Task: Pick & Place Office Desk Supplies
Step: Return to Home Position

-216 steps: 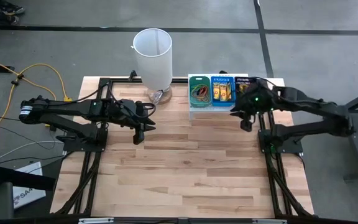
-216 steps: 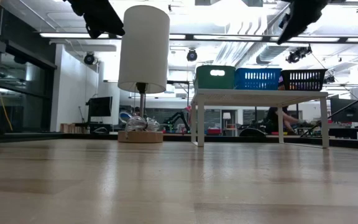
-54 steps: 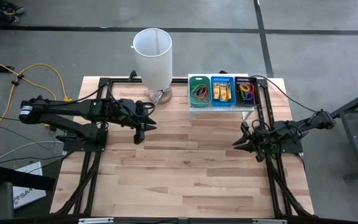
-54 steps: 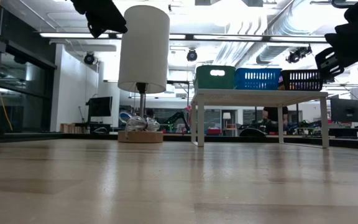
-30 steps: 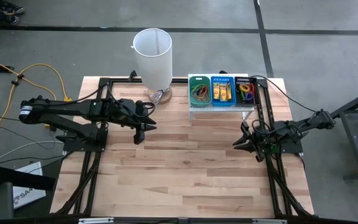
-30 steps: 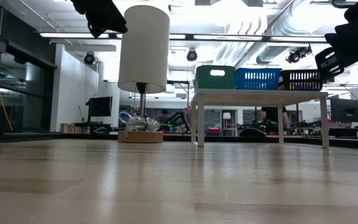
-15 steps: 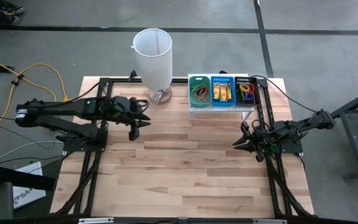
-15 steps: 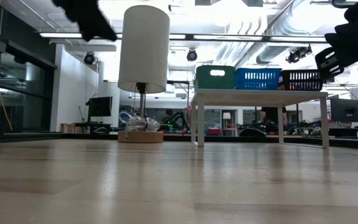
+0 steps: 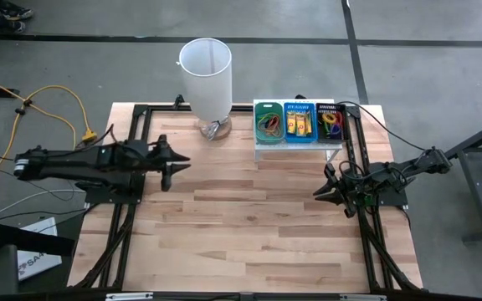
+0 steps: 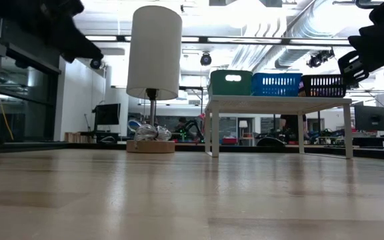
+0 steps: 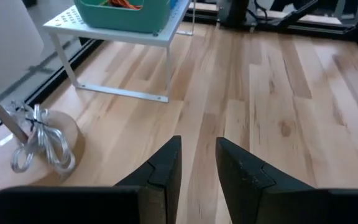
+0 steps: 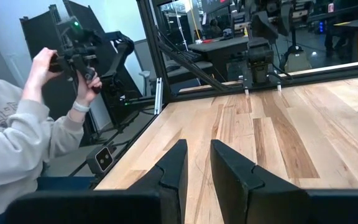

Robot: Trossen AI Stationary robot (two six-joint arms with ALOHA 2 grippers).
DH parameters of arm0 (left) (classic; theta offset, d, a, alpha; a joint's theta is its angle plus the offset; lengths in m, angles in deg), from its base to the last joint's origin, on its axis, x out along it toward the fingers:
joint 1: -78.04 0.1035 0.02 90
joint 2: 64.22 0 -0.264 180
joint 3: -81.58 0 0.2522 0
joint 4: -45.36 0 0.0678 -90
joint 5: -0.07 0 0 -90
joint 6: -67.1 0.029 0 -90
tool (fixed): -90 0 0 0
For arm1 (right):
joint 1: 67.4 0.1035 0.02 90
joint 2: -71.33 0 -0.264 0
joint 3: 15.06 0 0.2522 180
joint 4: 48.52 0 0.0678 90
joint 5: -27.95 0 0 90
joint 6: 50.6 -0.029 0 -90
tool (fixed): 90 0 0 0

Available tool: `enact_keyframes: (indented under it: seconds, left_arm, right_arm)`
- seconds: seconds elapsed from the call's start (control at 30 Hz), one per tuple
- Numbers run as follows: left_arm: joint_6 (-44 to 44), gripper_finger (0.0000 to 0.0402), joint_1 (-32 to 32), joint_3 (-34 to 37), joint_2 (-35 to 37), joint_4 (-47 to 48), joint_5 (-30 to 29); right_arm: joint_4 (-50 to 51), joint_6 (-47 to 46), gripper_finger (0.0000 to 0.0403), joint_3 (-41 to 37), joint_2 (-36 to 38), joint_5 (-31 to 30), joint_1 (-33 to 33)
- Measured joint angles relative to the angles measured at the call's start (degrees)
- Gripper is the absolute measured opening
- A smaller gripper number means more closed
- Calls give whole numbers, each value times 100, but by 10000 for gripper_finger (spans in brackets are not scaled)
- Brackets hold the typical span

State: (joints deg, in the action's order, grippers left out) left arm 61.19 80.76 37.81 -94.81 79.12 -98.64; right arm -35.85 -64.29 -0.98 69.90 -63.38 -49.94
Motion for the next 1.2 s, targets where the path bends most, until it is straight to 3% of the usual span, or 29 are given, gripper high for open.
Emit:
enact_keyframes:
  seconds: [0.37,0.57,1.2]
  left_arm:
    - [-533,95,0,1341,1110,-767,20]
    - [-642,95,0,2025,1436,-1738,91]
    - [-656,95,0,2664,1481,-2402,127]
  right_arm:
    - [2,0,58,0,-1,1,2]
    - [2,0,58,0,-2,0,2]
    - [2,0,58,0,-1,1,1]
